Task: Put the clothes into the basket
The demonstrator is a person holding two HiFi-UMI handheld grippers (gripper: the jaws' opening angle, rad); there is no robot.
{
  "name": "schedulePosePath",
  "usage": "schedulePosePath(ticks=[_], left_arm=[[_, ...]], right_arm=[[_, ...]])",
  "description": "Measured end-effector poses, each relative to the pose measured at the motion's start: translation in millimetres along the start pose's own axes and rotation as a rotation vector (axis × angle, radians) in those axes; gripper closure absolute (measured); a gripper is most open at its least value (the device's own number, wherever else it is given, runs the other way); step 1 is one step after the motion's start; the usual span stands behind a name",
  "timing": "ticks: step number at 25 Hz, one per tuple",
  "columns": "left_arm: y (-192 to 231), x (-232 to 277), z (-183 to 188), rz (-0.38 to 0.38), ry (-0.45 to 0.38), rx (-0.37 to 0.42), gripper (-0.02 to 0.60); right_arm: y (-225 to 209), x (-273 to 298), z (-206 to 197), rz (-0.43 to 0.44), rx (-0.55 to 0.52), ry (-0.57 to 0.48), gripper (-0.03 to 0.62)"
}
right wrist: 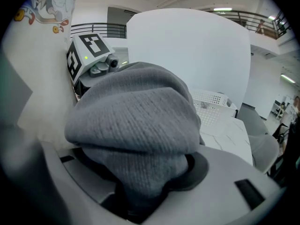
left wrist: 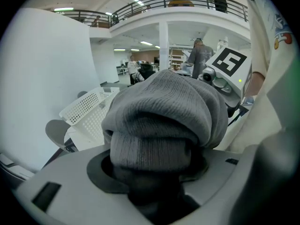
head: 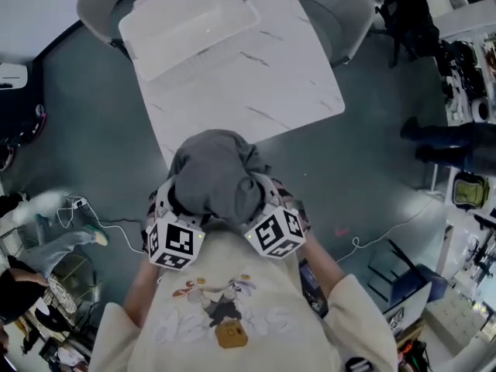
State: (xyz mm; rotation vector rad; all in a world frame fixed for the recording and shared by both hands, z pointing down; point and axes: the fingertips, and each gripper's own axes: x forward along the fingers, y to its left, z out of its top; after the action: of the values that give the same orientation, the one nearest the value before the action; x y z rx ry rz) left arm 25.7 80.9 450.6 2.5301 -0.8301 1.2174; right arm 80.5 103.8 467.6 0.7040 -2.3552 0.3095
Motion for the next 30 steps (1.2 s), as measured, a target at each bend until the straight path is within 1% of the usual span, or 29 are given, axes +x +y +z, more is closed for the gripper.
schedulePosePath(ticks=[4,7,11,18,22,25,30], left_arm=[[14,12,18,0.014,-0.001,-0.016,0.333],[21,15,27,0.022,-0.009,-0.026,0.333],[28,22,34,0.024,-0.017,-0.047,0.333],[33,34,46,0.072,-0.046,-0.027,0.333],[34,34,46,0.091,-0.035,-0.035,0.333],[36,36,50,0.092,-0.039,-0.034,0.333],[46,37,56,0.104,-0.055,-0.057,0.333]], right_arm=[[-26,1,6,0.008,-0.013,-0.007,0.375],[-38,0,12,0.011,-0.031,-0.005,0.375],[-52,2,15,-0.007,-0.031,0.012,0.375],[-70,3,12,-0.058,-0.025,-0.027,0.375],[-73,4,12,-0.065,-0.004,-0.032,0.373],[-77,4,13,-0.062,0.004,-0.037,0.375],[-88,7,22,-0.071,-0.018,-0.046,0.374]])
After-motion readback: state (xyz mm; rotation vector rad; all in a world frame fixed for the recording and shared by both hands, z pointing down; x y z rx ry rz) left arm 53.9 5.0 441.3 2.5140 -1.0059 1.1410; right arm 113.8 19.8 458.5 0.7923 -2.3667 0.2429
